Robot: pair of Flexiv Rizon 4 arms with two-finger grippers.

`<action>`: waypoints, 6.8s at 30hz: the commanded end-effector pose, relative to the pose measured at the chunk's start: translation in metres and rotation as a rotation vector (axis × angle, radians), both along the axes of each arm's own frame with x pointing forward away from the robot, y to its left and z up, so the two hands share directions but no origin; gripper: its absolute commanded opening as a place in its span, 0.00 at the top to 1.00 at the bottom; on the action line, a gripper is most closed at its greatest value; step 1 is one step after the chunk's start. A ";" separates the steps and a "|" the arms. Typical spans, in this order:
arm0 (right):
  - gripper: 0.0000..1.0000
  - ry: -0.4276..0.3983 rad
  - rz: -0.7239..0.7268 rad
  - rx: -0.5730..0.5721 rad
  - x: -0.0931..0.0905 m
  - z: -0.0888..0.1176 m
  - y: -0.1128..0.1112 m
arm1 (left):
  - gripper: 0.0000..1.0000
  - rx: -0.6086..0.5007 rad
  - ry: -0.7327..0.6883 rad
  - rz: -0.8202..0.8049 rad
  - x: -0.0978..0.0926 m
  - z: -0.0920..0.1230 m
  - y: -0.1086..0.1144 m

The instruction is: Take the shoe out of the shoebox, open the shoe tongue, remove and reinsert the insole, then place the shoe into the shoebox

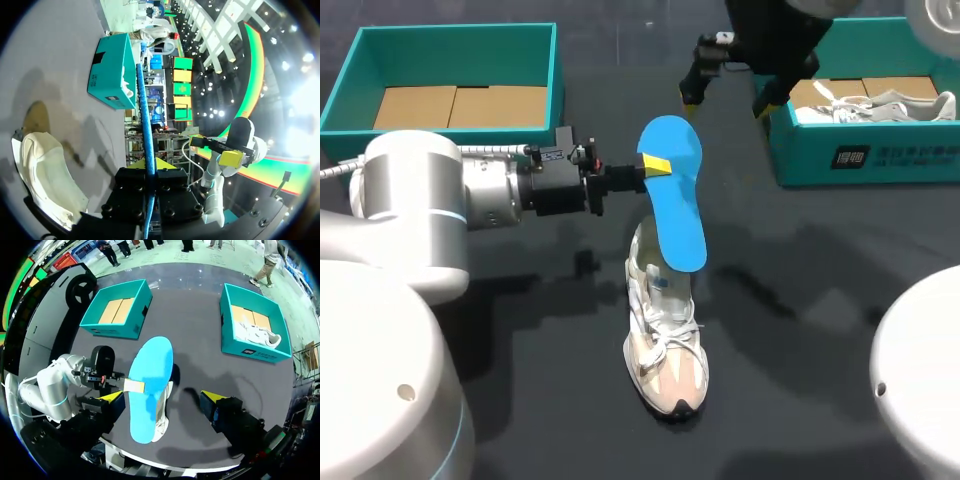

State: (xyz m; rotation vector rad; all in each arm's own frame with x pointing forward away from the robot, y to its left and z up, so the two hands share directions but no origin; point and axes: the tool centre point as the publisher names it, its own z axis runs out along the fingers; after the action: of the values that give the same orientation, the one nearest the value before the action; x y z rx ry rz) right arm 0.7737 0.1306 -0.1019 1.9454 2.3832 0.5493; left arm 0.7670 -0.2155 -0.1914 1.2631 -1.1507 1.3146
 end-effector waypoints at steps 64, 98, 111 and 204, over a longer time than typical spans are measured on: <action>0.00 0.155 -0.145 0.823 -0.001 -0.040 -0.059 | 1.00 0.002 0.000 0.000 -0.001 0.000 0.001; 0.00 0.169 -0.162 1.091 -0.005 -0.082 -0.049 | 1.00 0.002 0.000 0.000 -0.001 0.000 0.001; 0.00 0.226 -0.141 1.121 -0.002 -0.081 -0.044 | 1.00 0.116 -0.460 -0.027 0.007 0.028 0.010; 0.00 0.258 -0.135 1.144 -0.001 -0.083 -0.041 | 1.00 0.022 -2.676 -0.021 0.020 0.015 0.007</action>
State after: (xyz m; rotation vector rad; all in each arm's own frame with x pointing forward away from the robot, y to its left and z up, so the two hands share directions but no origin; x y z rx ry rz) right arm 0.7734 0.0882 -0.1850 2.5834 2.1893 2.1093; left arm 0.7873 -0.2084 -0.1762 -1.6576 -2.3697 2.5468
